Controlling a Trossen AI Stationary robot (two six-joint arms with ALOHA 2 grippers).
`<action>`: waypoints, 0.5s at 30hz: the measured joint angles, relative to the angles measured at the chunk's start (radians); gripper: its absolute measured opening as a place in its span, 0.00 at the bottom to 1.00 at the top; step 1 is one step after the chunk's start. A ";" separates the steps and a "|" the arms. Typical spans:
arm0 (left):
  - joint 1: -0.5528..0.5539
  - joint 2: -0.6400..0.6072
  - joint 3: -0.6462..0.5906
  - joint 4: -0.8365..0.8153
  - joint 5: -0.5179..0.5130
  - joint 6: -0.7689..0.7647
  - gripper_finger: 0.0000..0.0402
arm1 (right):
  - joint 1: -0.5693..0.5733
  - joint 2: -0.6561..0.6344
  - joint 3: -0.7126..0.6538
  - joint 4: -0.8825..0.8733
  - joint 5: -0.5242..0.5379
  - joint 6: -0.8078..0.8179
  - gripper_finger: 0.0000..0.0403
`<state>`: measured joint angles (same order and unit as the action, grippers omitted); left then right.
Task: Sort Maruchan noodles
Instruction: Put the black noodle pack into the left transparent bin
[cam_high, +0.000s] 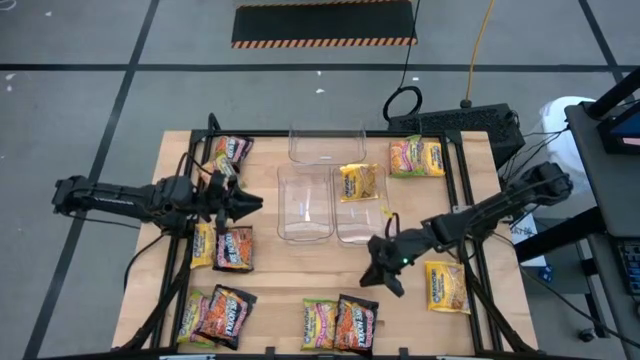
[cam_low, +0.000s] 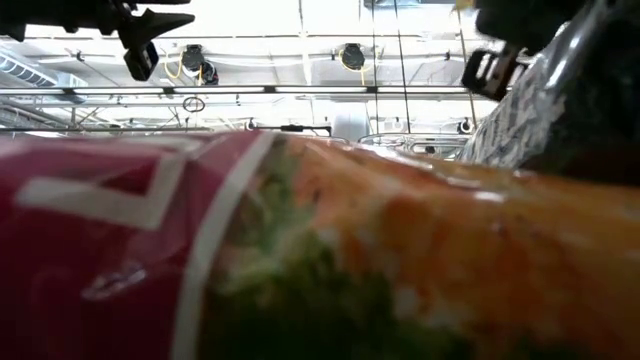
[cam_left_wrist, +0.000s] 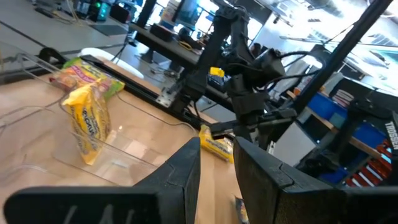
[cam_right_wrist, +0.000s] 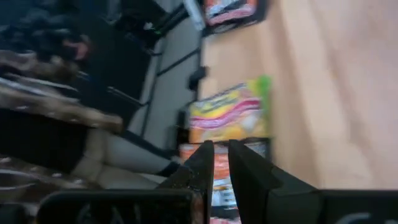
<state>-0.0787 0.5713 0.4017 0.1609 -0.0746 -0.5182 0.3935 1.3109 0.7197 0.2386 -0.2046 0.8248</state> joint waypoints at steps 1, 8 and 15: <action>-0.004 0.000 0.000 0.000 0.000 0.000 0.25 | 0.015 0.000 0.000 -0.001 0.001 0.010 0.11; -0.020 0.000 0.000 0.000 0.000 -0.011 0.25 | 0.111 0.000 0.000 -0.051 0.111 0.030 0.11; -0.024 0.000 0.000 0.000 -0.003 -0.011 0.25 | 0.183 0.001 0.000 -0.129 0.209 0.052 0.11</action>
<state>-0.1028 0.5713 0.4015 0.1612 -0.0776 -0.5293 0.5768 1.3124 0.7197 0.1093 0.0047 0.8771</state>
